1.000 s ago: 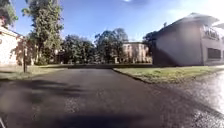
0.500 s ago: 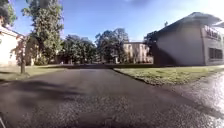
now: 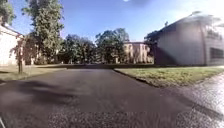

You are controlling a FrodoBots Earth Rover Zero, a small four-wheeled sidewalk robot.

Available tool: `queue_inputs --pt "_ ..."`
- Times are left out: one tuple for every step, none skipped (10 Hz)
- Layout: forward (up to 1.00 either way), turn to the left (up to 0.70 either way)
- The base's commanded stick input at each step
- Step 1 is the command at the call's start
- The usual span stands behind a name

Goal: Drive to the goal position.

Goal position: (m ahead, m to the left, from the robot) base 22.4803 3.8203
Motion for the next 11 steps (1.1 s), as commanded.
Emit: queue_inputs --pt "0.5 0.0" --pt "0.5 0.0" --pt "0.5 0.0" --pt "0.5 0.0" --pt "0.5 0.0" --pt "0.5 0.0" --pt "0.5 0.0" --pt "0.5 0.0" --pt "0.5 0.0" --pt "0.5 0.0" --pt "0.5 0.0"
